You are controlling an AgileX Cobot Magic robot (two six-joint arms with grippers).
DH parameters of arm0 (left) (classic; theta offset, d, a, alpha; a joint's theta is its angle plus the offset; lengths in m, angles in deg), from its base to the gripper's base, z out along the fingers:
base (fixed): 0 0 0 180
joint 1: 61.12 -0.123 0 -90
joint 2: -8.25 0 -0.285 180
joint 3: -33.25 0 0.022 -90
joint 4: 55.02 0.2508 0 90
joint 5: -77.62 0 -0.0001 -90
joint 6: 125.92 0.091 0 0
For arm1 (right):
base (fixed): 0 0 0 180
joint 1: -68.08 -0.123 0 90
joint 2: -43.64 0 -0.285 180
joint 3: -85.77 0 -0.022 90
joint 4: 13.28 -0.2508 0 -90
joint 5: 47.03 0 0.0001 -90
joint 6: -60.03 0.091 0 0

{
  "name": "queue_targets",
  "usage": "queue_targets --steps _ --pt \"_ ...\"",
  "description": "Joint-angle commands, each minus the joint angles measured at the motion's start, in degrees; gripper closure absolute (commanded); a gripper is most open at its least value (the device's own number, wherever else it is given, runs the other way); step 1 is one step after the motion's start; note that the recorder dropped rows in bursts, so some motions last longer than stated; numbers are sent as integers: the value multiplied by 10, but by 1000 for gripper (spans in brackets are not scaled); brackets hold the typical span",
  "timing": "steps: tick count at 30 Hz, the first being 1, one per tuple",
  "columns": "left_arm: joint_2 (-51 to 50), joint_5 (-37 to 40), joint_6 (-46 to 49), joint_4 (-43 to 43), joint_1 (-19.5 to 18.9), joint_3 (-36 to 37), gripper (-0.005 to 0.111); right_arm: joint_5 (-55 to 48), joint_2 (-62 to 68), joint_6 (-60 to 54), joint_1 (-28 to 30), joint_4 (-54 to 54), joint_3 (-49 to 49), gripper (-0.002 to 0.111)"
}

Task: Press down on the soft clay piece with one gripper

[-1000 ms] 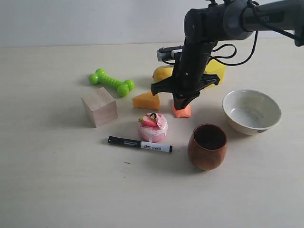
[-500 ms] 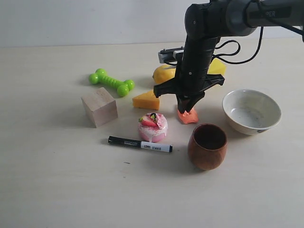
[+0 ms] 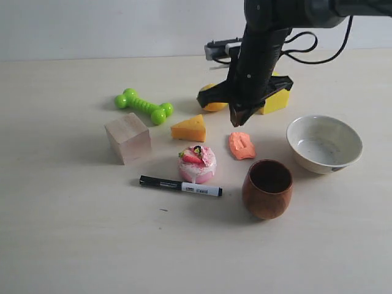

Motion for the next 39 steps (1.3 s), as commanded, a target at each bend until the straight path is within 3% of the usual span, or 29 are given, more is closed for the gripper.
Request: queue_targets --steps 1,4,9,12,25,33,39 --pt "3 -5 -2 0 -1 -2 107 12 -63 -5 0 10 -3 108" --pt "3 -5 -2 0 -1 -2 107 15 -113 -5 0 5 -27 108" --pt "3 -5 -2 0 -1 -2 107 242 -331 6 0 -14 -288 108" --pt "3 -5 -2 0 -1 -2 107 273 -465 9 0 7 -387 108" --pt "3 -5 -2 0 -1 -2 107 239 -707 5 0 9 -396 108" --pt "3 -5 -2 0 -1 -2 107 230 -799 17 5 111 -401 108" --pt "3 -5 -2 0 -1 -2 107 233 -875 31 143 121 -448 108"
